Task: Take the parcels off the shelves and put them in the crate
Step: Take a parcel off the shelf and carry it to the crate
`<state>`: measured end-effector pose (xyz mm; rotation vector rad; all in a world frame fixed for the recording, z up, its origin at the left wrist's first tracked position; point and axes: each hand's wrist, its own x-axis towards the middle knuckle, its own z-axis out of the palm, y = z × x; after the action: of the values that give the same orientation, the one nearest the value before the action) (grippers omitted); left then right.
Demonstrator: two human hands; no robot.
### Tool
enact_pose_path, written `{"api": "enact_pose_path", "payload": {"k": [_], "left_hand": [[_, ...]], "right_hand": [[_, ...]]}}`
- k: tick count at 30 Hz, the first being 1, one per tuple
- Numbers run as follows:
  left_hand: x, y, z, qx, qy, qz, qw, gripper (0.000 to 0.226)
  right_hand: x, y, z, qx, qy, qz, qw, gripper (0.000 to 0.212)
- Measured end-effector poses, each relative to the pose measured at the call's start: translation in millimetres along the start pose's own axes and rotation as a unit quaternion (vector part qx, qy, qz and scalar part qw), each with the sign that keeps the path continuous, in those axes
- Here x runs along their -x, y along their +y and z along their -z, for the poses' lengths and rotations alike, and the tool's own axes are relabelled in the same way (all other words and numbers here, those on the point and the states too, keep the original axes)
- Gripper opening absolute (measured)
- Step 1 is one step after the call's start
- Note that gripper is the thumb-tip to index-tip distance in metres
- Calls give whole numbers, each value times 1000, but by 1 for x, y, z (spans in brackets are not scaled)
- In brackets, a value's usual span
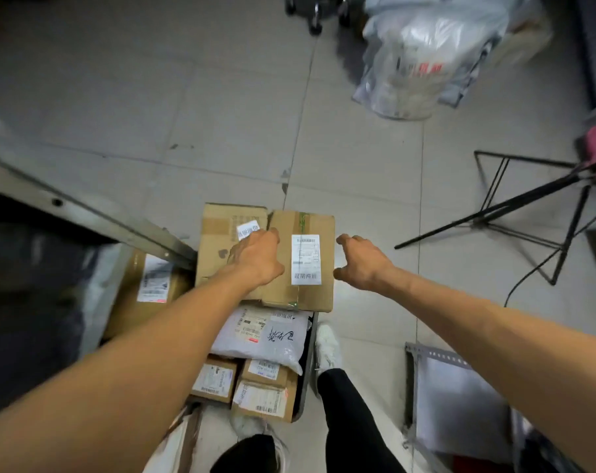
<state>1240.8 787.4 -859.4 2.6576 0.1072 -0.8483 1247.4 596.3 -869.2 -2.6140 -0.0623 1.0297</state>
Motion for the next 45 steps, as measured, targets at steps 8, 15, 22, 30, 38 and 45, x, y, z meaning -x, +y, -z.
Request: {"api": "enact_pose_path", "payload": {"k": [8, 15, 22, 30, 38, 45], "left_hand": [[135, 33, 129, 10, 48, -45, 998, 44], [251, 46, 199, 28, 122, -34, 992, 48], [388, 31, 186, 89, 194, 66, 975, 41], [544, -5, 112, 158, 258, 201, 932, 33], [734, -66, 13, 225, 319, 384, 837, 48], [936, -63, -128, 287, 378, 540, 695, 35]], "right_hand": [[160, -80, 97, 72, 67, 77, 992, 55], [264, -130, 150, 183, 102, 146, 967, 57], [354, -167, 145, 255, 105, 258, 926, 54], [456, -224, 79, 355, 82, 419, 832, 43], [579, -302, -65, 412, 22, 580, 702, 51], [741, -328, -213, 463, -42, 716, 521, 55]]}}
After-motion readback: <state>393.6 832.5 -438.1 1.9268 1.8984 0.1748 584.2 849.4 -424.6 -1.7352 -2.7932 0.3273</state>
